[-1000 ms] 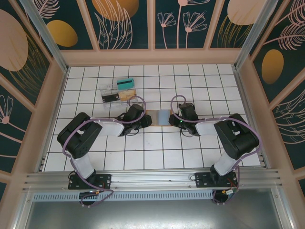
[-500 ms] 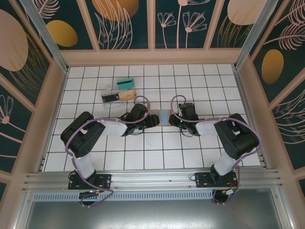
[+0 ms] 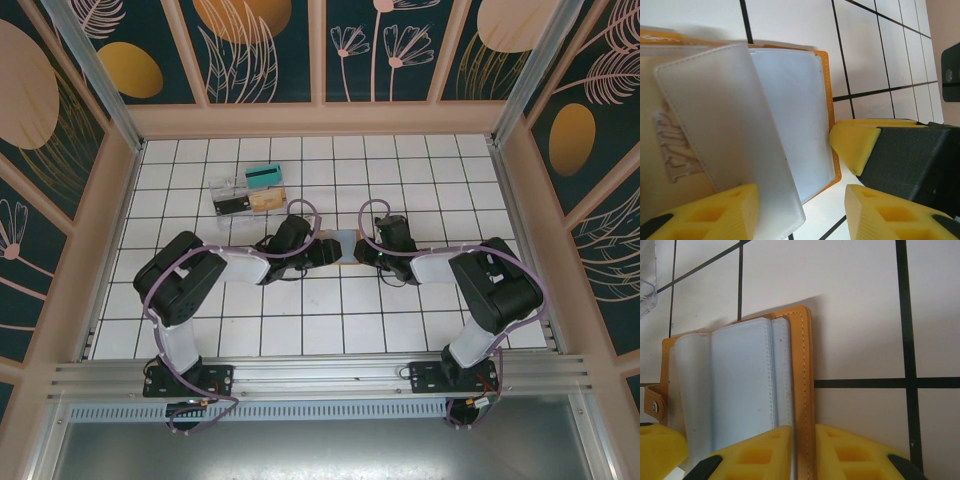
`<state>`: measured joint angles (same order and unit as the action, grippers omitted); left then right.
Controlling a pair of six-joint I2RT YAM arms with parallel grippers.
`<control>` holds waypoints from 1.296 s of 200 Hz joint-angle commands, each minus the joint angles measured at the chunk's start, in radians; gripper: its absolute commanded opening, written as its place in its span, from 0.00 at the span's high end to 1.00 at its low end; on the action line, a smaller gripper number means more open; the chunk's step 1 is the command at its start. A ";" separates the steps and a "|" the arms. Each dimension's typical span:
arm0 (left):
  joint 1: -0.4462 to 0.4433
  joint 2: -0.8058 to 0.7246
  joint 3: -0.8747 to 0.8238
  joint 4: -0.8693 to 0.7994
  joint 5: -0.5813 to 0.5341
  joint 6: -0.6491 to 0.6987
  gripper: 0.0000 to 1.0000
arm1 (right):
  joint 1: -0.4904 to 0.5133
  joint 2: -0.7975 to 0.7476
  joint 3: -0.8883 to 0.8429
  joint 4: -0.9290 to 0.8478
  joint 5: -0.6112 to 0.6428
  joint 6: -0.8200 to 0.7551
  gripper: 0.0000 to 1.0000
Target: Take the credit cards out of the card holder
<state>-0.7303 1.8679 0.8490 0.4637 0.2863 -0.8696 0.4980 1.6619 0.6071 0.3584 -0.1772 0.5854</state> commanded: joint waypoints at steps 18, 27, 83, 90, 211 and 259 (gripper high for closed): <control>-0.032 0.050 0.086 0.035 0.042 -0.015 0.51 | 0.002 0.031 0.025 -0.007 -0.031 0.008 0.80; -0.037 0.055 0.097 0.032 0.040 -0.015 0.51 | 0.002 0.031 0.025 -0.007 -0.031 0.007 0.80; -0.043 -0.039 0.093 -0.044 -0.024 0.022 0.50 | 0.001 0.029 0.024 -0.006 -0.036 0.010 0.80; -0.043 -0.051 0.091 -0.070 -0.041 0.033 0.50 | 0.001 0.029 0.023 -0.006 -0.036 0.010 0.80; 0.029 -0.186 -0.041 -0.283 -0.309 0.065 0.50 | 0.001 0.017 0.019 -0.004 -0.039 0.011 0.80; 0.031 -0.147 -0.035 -0.265 -0.235 0.070 0.50 | 0.001 0.016 0.019 -0.003 -0.042 0.013 0.80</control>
<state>-0.7010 1.7081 0.8040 0.1940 0.0151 -0.8017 0.4973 1.6634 0.6102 0.3584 -0.1883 0.5858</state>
